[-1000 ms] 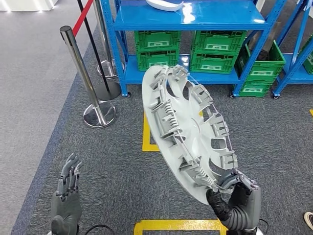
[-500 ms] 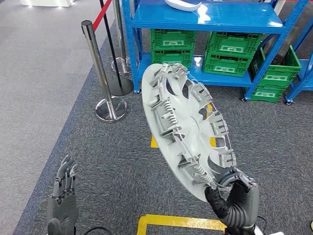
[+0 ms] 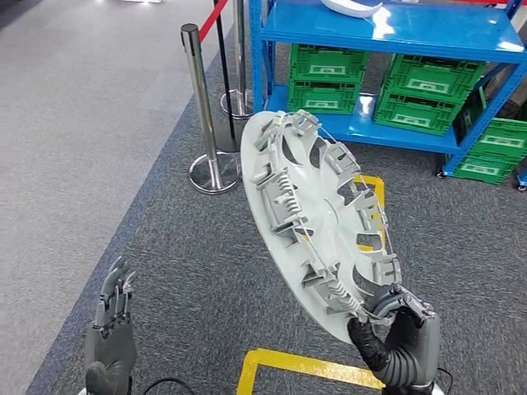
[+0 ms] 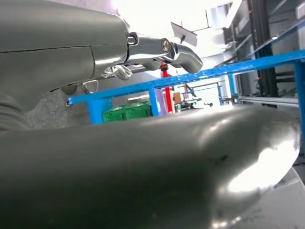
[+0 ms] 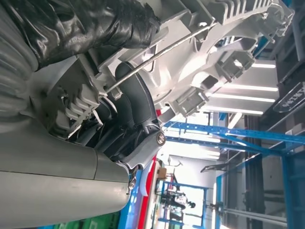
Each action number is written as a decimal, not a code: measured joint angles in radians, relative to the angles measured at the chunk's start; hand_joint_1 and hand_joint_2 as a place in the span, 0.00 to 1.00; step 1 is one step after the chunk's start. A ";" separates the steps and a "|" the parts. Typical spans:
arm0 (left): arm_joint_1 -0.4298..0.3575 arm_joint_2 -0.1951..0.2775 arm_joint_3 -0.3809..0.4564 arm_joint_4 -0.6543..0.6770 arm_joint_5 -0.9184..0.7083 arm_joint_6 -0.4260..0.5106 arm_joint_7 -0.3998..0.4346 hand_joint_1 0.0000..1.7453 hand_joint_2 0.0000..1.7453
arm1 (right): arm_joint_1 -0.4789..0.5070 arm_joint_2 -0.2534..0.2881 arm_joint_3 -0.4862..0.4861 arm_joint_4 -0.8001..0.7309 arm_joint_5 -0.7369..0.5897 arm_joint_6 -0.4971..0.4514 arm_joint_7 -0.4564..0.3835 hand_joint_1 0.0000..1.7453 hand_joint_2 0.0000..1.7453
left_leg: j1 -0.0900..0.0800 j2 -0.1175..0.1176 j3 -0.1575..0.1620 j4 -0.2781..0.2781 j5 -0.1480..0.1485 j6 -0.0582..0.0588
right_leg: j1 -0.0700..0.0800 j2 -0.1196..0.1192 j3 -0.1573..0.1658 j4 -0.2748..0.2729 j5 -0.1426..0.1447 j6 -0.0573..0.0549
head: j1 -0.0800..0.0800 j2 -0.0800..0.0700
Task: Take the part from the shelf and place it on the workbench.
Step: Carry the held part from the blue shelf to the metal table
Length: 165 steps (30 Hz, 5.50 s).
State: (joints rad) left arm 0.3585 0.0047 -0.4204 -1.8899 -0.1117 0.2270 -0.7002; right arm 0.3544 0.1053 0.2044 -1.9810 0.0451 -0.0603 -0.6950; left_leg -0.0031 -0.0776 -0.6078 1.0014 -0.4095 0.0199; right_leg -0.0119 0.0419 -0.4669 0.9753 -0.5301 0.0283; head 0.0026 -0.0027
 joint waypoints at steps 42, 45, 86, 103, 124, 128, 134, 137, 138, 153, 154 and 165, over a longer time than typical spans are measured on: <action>-0.005 0.001 -0.001 0.000 0.005 0.002 0.000 0.00 0.00 | 0.011 0.000 -0.009 0.002 -0.002 0.007 0.000 1.00 1.00 | 0.006 0.105 0.028 0.058 -0.073 -0.014 | 0.000 -0.097 -0.048 0.014 0.028 -0.015 | -0.021 0.000; -0.005 0.002 -0.001 0.000 0.005 0.002 0.000 0.00 0.00 | 0.011 0.000 -0.010 0.002 -0.002 0.008 0.000 1.00 1.00 | -0.003 0.115 0.044 0.007 -0.067 0.002 | 0.005 -0.115 -0.049 0.015 0.026 0.000 | -0.020 0.000; 0.019 0.000 0.033 -0.091 -0.043 0.047 -0.001 0.00 0.00 | 0.001 -0.004 0.008 -0.001 0.022 0.015 0.000 1.00 1.00 | -0.001 0.007 0.028 0.006 -0.052 0.031 | 0.000 -0.027 -0.147 0.205 -0.036 0.014 | 0.004 0.000; 0.024 -0.002 0.035 -0.106 -0.046 0.057 -0.001 0.00 0.00 | 0.003 -0.007 0.023 -0.001 0.026 0.011 0.000 1.00 1.00 | -0.002 0.124 -0.003 0.072 -0.068 -0.006 | 0.004 -0.131 -0.040 0.025 0.003 -0.015 | -0.020 0.000; 0.017 0.076 0.025 -0.253 -0.128 0.252 -0.001 0.00 0.00 | 0.000 -0.022 0.055 0.010 0.040 -0.001 0.009 1.00 1.00 | 0.005 -0.034 -0.011 0.051 -0.070 -0.012 | -0.011 0.007 -0.070 0.041 0.013 -0.002 | 0.000 0.000; 0.031 0.107 0.066 -0.285 -0.178 0.337 -0.001 0.00 0.00 | 0.003 -0.022 0.055 0.013 0.039 -0.001 0.012 1.00 1.00 | 0.006 0.062 -0.114 0.273 -0.176 -0.025 | -0.005 -0.057 -0.065 0.039 0.009 -0.020 | -0.015 0.000; 0.074 0.145 0.176 -0.320 -0.185 0.381 -0.001 0.00 0.00 | 0.010 -0.022 0.047 0.022 0.036 0.023 0.011 1.00 1.00 | -0.003 0.129 0.004 0.061 -0.073 -0.010 | 0.005 -0.133 -0.049 0.039 -0.007 -0.009 | -0.020 0.000; 0.085 0.153 0.204 -0.332 -0.185 0.382 -0.001 0.00 0.00 | 0.010 -0.022 0.045 0.023 0.035 0.026 0.010 1.00 1.00 | -0.012 0.128 0.017 0.028 -0.074 0.004 | 0.008 -0.163 -0.039 0.035 -0.014 0.007 | -0.021 0.000; 0.090 0.155 0.211 -0.335 -0.185 0.382 -0.001 0.00 0.00 | 0.010 -0.022 0.045 0.024 0.035 0.026 0.010 1.00 1.00 | -0.010 0.118 0.019 0.023 -0.072 0.008 | 0.007 -0.160 -0.036 0.035 -0.019 0.012 | -0.021 0.000; 0.124 0.020 0.750 -0.341 -0.096 -0.028 0.000 0.00 0.00 | 0.021 -0.023 0.031 0.034 0.041 0.043 0.000 1.00 1.00 | 0.006 -0.057 0.012 0.027 -0.067 -0.004 | -0.002 0.023 -0.072 0.042 0.008 0.000 | 0.001 0.000; 0.108 0.000 0.828 -0.340 -0.089 -0.103 0.000 0.00 0.00 | 0.021 -0.023 0.028 0.035 0.042 0.048 0.000 1.00 1.00 | 0.005 -0.040 0.007 0.037 -0.075 -0.008 | -0.002 0.009 -0.069 0.038 0.010 -0.006 | -0.001 0.000; -0.031 -0.106 1.256 -0.330 -0.105 -0.297 0.001 0.00 0.00 | -0.062 -0.023 0.085 0.116 0.133 0.075 0.034 1.00 1.00 | 0.007 0.138 0.011 0.041 -0.066 -0.026 | 0.007 -0.140 -0.041 0.030 -0.011 -0.010 | -0.022 0.000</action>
State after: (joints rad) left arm 0.3271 -0.1013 0.8358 -2.2204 -0.2169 -0.0698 -0.6995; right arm 0.2928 0.0826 0.2893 -1.8654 0.1783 0.0145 -0.6612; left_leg 0.0034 0.0599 -0.5969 1.0427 -0.4757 -0.0061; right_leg -0.0047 -0.0978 -0.5080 1.0053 -0.5415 0.0179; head -0.0192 -0.0027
